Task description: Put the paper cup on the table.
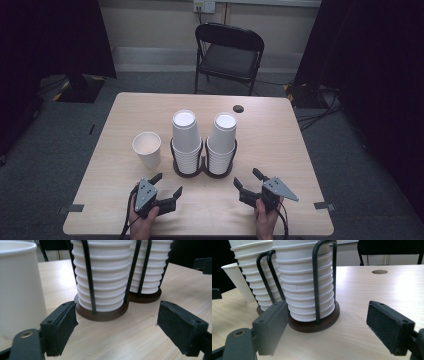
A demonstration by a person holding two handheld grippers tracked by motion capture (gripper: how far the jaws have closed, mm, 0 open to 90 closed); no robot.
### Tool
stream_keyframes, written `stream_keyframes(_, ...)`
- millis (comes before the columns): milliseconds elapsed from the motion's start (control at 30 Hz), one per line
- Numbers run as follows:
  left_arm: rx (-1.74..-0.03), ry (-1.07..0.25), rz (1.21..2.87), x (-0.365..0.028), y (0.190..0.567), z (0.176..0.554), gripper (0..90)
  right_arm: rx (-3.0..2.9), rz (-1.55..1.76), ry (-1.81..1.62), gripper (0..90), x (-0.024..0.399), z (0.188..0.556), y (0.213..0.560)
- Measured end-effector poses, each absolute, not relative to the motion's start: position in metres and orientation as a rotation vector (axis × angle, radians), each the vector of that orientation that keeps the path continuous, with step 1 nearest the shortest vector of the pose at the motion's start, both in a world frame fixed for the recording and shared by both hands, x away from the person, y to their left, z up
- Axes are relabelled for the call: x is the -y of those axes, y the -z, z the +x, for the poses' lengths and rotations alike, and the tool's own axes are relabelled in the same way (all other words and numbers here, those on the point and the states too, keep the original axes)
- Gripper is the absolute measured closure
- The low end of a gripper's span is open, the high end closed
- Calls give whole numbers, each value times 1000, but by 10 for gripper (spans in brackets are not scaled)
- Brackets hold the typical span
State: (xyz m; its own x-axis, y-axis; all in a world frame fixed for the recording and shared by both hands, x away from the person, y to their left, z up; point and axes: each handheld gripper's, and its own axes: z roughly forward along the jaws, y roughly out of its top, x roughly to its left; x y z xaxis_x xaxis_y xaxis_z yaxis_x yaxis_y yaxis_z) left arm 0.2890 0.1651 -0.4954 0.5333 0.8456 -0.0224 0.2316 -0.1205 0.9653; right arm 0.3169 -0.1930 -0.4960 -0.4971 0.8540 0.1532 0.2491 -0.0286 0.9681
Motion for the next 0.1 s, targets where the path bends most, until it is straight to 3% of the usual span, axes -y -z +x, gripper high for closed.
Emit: stream_keyframes(100, -925, -716, 1637, -164, 496, 287, 157, -1752, 1165, -1533, 167, 192, 317, 496)
